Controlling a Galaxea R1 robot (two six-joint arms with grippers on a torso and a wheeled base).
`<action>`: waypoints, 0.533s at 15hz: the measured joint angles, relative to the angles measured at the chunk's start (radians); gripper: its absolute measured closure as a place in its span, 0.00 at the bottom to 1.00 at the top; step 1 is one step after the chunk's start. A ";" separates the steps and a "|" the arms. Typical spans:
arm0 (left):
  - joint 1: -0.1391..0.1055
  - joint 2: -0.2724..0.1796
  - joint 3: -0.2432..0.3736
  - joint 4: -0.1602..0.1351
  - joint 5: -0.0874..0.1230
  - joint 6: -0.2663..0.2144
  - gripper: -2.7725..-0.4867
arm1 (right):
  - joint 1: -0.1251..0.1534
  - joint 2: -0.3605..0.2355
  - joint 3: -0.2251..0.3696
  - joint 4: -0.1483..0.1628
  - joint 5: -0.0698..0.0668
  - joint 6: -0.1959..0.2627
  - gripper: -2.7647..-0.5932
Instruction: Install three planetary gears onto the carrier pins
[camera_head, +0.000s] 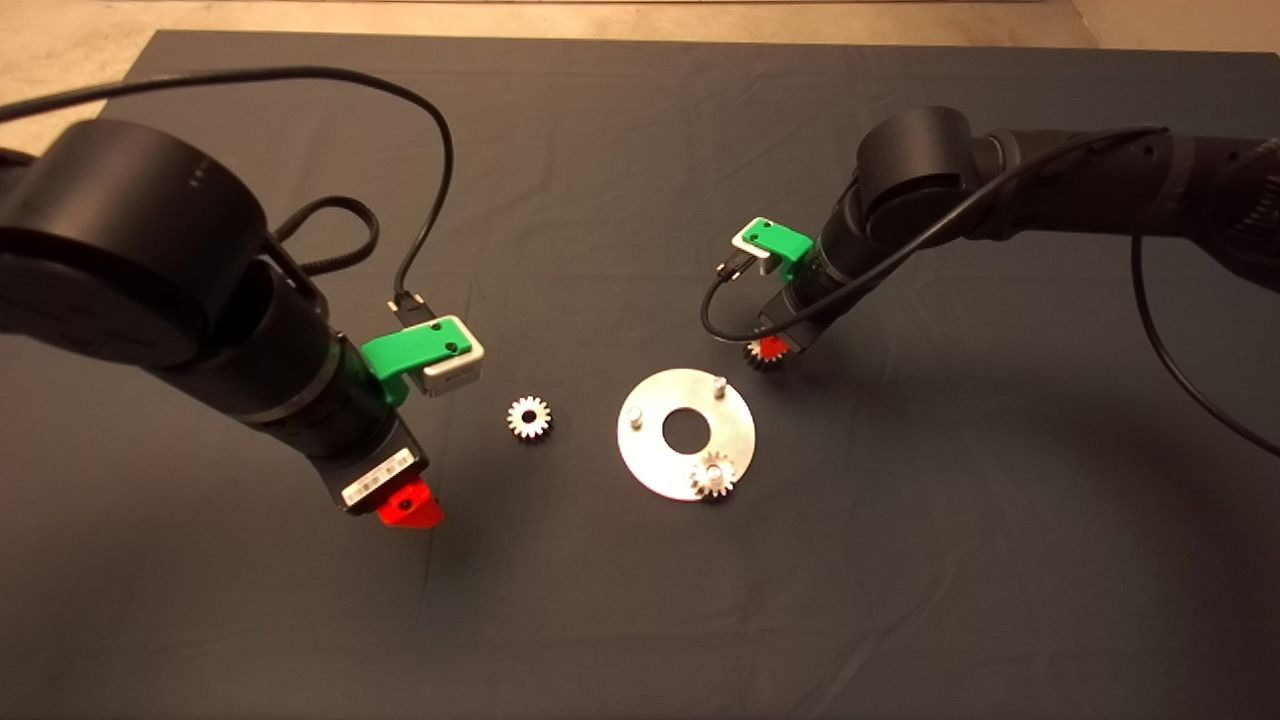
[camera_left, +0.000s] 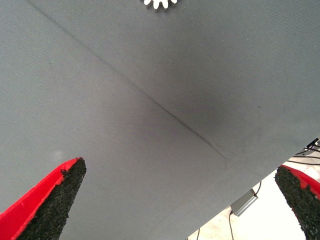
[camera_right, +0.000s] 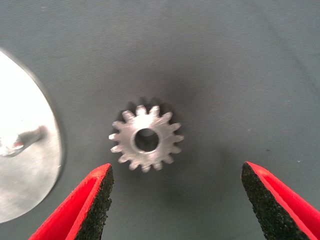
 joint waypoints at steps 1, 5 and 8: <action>0.000 0.000 0.000 0.000 0.000 0.000 0.00 | 0.000 0.000 -0.003 0.000 0.002 0.000 0.40; 0.000 0.000 0.000 0.000 0.000 0.000 0.00 | 0.000 0.000 -0.003 0.000 0.008 0.000 0.40; 0.000 0.000 0.000 0.000 0.000 0.000 0.00 | 0.000 0.000 -0.003 0.000 0.009 0.000 0.40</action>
